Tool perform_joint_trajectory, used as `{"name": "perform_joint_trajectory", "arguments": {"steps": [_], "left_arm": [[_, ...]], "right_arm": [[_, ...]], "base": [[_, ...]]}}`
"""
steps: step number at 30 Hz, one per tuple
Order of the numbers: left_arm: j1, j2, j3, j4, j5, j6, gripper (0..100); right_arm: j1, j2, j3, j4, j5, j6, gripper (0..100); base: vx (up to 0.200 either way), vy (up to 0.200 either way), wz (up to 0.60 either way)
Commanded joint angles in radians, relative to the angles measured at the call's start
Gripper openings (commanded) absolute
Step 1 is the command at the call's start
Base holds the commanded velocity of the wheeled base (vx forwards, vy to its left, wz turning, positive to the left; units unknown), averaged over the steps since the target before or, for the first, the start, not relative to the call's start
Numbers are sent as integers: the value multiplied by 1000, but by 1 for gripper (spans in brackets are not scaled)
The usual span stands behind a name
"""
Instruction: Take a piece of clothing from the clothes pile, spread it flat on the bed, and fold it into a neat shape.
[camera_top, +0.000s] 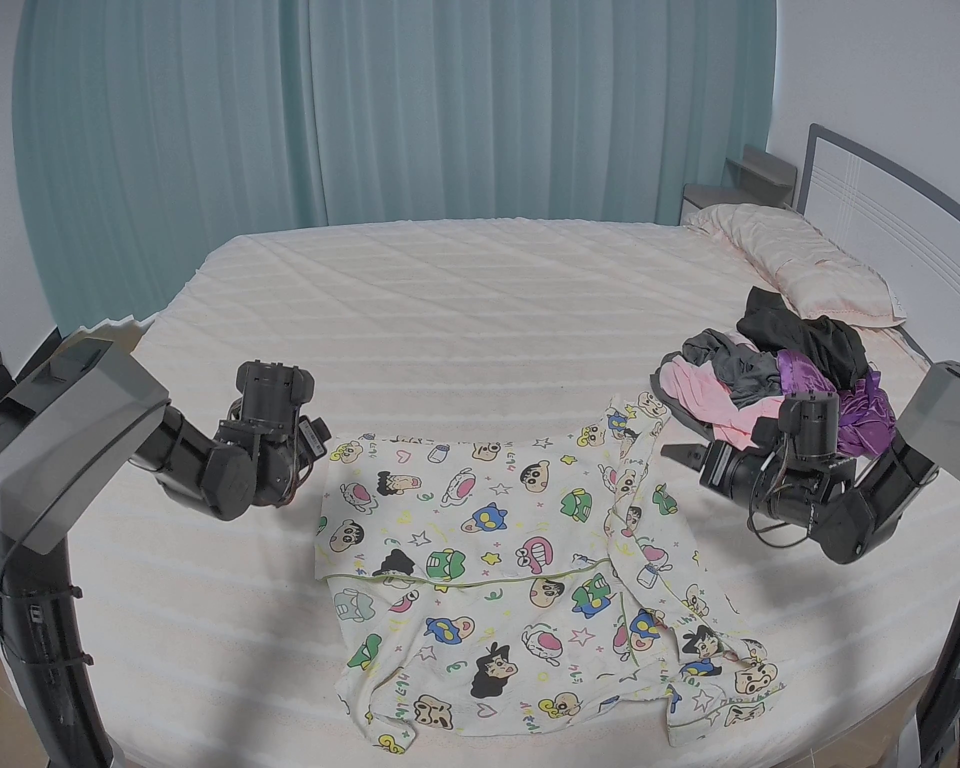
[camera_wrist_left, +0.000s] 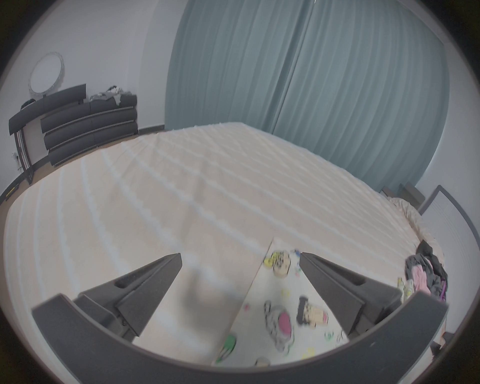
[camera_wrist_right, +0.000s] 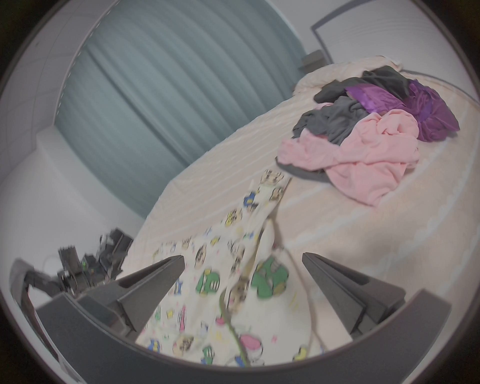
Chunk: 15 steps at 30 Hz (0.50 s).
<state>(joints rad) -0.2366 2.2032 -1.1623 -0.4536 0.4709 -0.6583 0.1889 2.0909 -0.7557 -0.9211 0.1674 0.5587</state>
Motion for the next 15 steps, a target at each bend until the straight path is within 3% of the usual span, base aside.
{"name": "perform_joint_trajectory", "arguments": {"steps": [1, 5, 7, 15], "left_arm": [[-66, -246, 302, -11, -61, -107, 100], [-110, -290, 415, -30, -78, -121, 100], [-152, -309, 489, -59, -74, -149, 100], [-178, -318, 556, -89, -74, -221, 100]], "right_arm": [[124, -147, 233, -21, 18, -177, 100], [179, -147, 277, -10, -8, -237, 100], [228, -133, 299, -7, -52, -270, 100], [308, -124, 309, 84, -181, -436, 100]], "base": [[0, 0, 0], [0, 0, 0], [0, 0, 0], [0, 0, 0]]}}
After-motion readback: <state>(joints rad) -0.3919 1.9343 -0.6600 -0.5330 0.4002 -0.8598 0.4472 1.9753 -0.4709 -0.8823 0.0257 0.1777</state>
